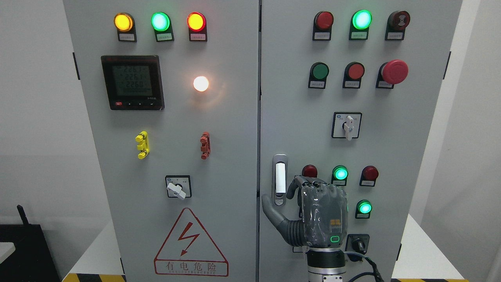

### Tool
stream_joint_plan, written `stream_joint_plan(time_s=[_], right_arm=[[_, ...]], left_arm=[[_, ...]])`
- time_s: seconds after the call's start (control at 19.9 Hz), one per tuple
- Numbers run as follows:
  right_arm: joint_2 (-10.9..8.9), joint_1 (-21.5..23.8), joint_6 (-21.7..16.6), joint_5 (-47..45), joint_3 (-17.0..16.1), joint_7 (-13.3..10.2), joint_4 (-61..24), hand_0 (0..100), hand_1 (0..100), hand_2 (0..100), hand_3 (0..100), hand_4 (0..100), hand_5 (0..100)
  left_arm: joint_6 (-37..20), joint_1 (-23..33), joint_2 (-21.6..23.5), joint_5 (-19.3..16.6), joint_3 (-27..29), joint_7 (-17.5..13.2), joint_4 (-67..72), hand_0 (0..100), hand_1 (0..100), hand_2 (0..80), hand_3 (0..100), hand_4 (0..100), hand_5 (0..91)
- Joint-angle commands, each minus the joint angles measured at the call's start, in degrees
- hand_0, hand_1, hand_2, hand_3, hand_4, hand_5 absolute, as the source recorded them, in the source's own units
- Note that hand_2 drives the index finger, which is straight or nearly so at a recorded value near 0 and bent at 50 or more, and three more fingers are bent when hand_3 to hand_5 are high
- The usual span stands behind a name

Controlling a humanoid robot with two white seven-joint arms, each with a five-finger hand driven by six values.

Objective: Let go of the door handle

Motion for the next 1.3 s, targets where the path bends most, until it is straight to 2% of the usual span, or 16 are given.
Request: stream_joint_plan(time_s=[0.0,0.45,0.95,1.25], right_arm=[[0.1,-0.3,0.1,-0.1,-0.3,-0.2,1.1,12,54,79,100,100,98],[0.1,-0.7,0.9,-0.1,-0.2,0.0,1.6,14,57,79,100,100,98],[0.1,-0.7,1.3,-0.1,-0.3,0.0,2.1,24,63,80,100,100,98],[0.1,-0.5,1.3,-0.1,-0.6,-0.3,2.1,30,64,80,100,100,98]], left_arm=[[0.0,-1.8,0.0,0.0,-0.6,0.0,-0.4,12,39,0.0,0,0,0.0],[0.0,-1.8,0.0,0.0,-0.6,0.0,-0.5,12,39,0.0,0,0,0.0],[0.0,-1.8,0.0,0.0,-0.6,0.0,-0.5,12,39,0.0,0,0,0.0],[0.0,-1.8,0.0,0.0,-0.6,0.0,-0.5,12,39,0.0,0,0,0.0]])
